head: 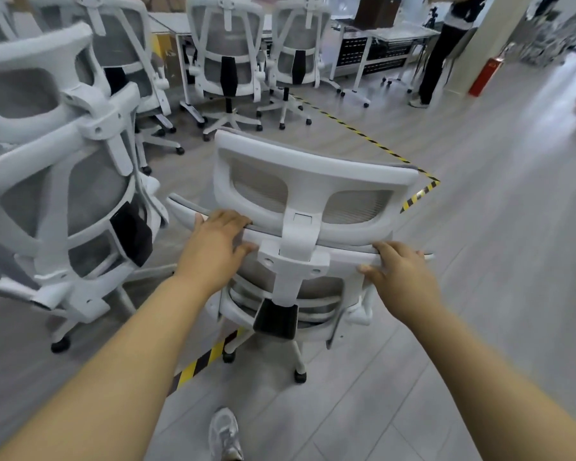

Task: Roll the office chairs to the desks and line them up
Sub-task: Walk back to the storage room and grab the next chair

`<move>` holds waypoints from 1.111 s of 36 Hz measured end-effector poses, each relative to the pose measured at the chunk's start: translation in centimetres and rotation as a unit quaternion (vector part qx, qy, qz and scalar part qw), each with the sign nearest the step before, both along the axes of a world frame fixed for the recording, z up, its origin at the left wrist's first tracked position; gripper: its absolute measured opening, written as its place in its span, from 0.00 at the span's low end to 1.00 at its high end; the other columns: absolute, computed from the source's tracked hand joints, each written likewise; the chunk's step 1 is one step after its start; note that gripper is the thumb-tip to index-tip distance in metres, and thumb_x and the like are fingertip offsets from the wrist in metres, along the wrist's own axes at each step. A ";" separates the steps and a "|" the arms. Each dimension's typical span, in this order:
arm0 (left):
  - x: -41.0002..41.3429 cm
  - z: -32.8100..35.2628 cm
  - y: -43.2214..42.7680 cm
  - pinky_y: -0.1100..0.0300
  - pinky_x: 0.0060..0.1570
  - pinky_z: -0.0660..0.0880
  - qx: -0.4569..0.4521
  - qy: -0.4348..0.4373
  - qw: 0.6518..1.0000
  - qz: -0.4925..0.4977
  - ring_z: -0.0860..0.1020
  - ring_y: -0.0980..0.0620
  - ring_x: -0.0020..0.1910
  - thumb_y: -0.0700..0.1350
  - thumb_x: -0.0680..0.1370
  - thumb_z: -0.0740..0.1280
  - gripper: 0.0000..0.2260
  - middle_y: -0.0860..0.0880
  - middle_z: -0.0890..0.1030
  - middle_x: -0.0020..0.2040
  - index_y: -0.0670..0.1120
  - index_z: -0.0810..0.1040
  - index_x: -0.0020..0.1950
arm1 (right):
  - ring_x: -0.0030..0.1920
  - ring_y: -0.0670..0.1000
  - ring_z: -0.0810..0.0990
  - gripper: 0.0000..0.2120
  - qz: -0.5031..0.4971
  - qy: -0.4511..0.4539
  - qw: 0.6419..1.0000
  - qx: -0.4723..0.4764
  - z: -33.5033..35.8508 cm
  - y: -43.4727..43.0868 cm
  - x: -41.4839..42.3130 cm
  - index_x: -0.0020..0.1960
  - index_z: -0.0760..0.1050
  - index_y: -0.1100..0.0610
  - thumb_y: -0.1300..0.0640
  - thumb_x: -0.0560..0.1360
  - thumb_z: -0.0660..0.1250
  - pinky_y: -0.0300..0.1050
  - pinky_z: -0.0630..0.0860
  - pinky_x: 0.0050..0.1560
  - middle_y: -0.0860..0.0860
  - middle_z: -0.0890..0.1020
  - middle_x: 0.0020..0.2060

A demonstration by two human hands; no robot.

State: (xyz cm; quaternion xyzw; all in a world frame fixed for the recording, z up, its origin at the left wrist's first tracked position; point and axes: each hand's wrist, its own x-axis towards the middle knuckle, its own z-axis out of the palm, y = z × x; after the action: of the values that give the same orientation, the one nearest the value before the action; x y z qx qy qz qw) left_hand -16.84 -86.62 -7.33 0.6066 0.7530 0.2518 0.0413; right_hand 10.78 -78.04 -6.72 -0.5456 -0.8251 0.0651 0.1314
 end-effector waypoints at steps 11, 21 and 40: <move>-8.5 -0.2 12.7 0.46 0.71 0.55 -0.023 0.027 0.999 -0.021 0.64 0.48 0.68 0.53 0.78 0.63 0.19 0.48 0.73 0.66 0.46 0.72 0.66 | 0.61 0.62 0.68 0.23 -0.030 0.005 0.999 -0.018 0.3 11.6 -8.1 0.65 0.73 0.57 0.47 0.75 0.67 0.56 0.70 0.56 0.55 0.75 0.62; -14.7 -1.0 22.4 0.50 0.65 0.57 0.007 0.049 0.999 0.009 0.67 0.45 0.65 0.52 0.77 0.62 0.18 0.45 0.76 0.62 0.44 0.74 0.62 | 0.61 0.61 0.69 0.23 0.023 -0.011 1.000 0.002 0.3 23.0 -14.7 0.64 0.74 0.60 0.47 0.75 0.67 0.58 0.66 0.60 0.57 0.76 0.61; -23.6 -0.3 32.1 0.57 0.66 0.59 -0.006 -0.016 0.989 0.145 0.61 0.49 0.70 0.46 0.79 0.63 0.17 0.47 0.69 0.68 0.45 0.70 0.67 | 0.49 0.66 0.78 0.20 0.166 -0.060 0.981 0.080 -0.9 39.2 -26.9 0.56 0.77 0.62 0.48 0.72 0.70 0.63 0.74 0.53 0.60 0.81 0.49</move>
State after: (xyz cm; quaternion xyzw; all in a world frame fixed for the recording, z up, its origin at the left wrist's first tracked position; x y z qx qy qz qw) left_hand -40.43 -54.54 -7.67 0.4861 0.8338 0.2608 0.0201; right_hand -16.10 -38.79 -7.60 -0.3921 -0.9130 -0.0134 0.1124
